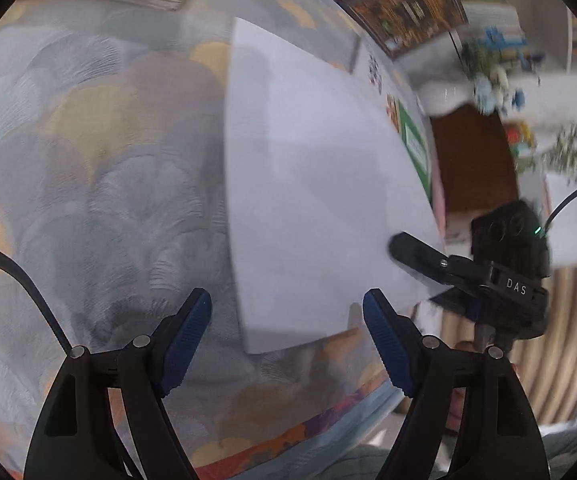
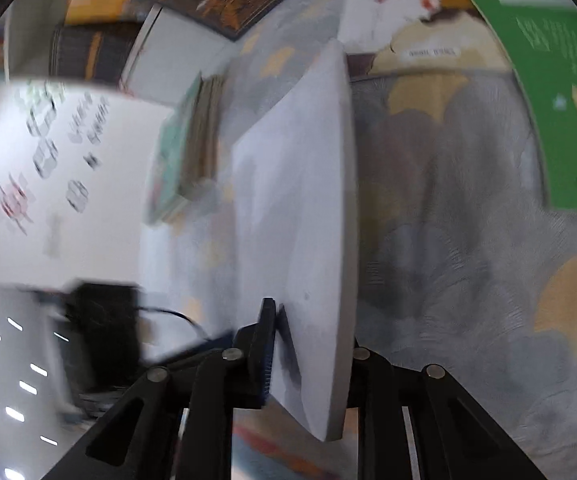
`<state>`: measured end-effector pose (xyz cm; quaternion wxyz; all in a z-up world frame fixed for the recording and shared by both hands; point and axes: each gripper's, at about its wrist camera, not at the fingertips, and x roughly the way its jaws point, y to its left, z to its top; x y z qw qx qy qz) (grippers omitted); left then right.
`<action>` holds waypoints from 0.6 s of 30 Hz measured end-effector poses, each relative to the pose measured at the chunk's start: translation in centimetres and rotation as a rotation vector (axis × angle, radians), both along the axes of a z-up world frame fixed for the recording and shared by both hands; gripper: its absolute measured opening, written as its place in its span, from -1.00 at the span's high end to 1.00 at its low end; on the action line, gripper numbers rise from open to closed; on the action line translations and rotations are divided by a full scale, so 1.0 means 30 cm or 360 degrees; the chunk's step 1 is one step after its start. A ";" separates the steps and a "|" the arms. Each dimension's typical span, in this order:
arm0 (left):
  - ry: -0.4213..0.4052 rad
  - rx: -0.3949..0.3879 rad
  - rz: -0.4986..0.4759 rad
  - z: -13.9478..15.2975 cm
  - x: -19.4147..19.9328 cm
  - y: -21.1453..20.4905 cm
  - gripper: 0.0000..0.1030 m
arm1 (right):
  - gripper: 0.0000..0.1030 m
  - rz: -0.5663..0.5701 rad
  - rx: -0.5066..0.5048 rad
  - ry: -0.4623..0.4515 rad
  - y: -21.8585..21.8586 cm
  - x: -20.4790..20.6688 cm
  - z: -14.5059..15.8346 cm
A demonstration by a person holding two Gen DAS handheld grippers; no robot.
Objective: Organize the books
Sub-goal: 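Lower the white booklet onto the carpet and open the right gripper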
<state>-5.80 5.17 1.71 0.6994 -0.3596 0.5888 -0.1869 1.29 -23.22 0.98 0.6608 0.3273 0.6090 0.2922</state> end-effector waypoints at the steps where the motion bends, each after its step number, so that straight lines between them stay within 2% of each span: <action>1: 0.0018 -0.0049 0.0043 -0.008 -0.004 0.017 -0.47 | 0.65 -0.0027 0.0064 0.0047 -0.006 0.005 -0.003; 4: 0.0060 -0.0160 0.0157 -0.035 -0.028 0.054 -0.34 | 0.65 -0.0051 0.0144 0.0117 -0.008 0.015 0.008; 6: 0.0061 -0.0237 0.0204 -0.045 -0.038 0.062 -0.29 | 0.65 -0.0026 0.0125 0.0111 0.004 0.022 0.027; 8: 0.0048 -0.0295 0.0227 -0.048 -0.022 0.044 -0.15 | 0.65 0.0016 0.0070 0.0084 0.018 0.025 0.040; 11: 0.0031 -0.0260 0.0222 -0.044 0.007 0.006 -0.05 | 0.65 0.0013 0.0055 0.0116 0.007 0.032 0.037; 12: 0.0010 -0.0239 0.0222 -0.036 0.012 -0.002 -0.02 | 0.65 0.0011 0.0004 0.0105 0.006 0.038 0.037; 14: -0.0037 -0.0234 0.0224 -0.015 0.009 0.002 0.17 | 0.62 0.0009 -0.0139 0.0048 0.006 0.049 0.042; 15: -0.0052 -0.0243 0.0224 -0.004 0.013 -0.006 0.18 | 0.58 0.0016 -0.0199 0.0014 0.004 0.052 0.044; 18: -0.0087 -0.0250 0.0241 0.017 0.027 -0.012 0.18 | 0.56 0.0027 -0.0234 -0.0023 -0.002 0.062 0.047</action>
